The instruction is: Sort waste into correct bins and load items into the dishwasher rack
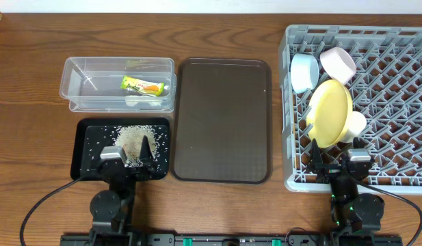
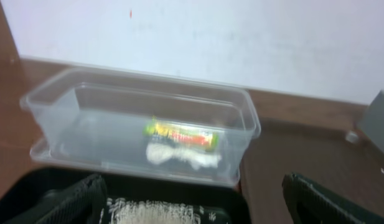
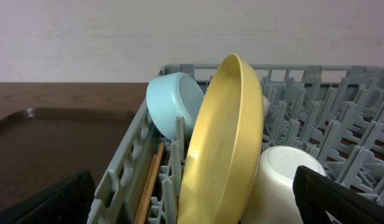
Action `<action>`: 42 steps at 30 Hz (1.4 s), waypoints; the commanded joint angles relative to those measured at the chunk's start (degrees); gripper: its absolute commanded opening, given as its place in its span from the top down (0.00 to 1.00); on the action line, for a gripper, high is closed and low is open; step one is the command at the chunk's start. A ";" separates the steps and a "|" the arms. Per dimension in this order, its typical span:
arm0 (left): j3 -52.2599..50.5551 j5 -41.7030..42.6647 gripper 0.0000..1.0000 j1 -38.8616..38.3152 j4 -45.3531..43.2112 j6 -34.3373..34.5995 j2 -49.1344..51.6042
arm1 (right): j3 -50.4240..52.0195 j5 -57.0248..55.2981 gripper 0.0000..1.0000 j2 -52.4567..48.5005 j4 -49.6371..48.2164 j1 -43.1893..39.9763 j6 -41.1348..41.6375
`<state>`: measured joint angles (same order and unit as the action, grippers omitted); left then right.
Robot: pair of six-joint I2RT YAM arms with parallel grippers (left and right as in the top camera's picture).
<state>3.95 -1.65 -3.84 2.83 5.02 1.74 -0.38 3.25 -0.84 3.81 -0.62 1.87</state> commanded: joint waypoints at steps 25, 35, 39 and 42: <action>-3.74 4.94 0.07 0.28 0.98 -6.64 -1.62 | 0.07 0.66 0.01 0.31 0.17 -0.15 -0.66; -3.72 5.11 0.07 0.28 0.98 -6.67 -1.51 | 0.07 0.66 0.01 0.31 0.17 -0.15 -0.66; -3.72 5.11 0.07 0.28 0.98 -6.67 -1.51 | 0.07 0.66 0.01 0.31 0.17 -0.15 -0.66; -3.72 5.11 0.07 0.28 0.98 -6.67 -1.51 | 0.07 0.66 0.01 0.31 0.17 -0.15 -0.66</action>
<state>0.78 3.05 -3.84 1.19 -1.54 0.58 -0.38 3.27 -0.84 3.81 -0.62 1.87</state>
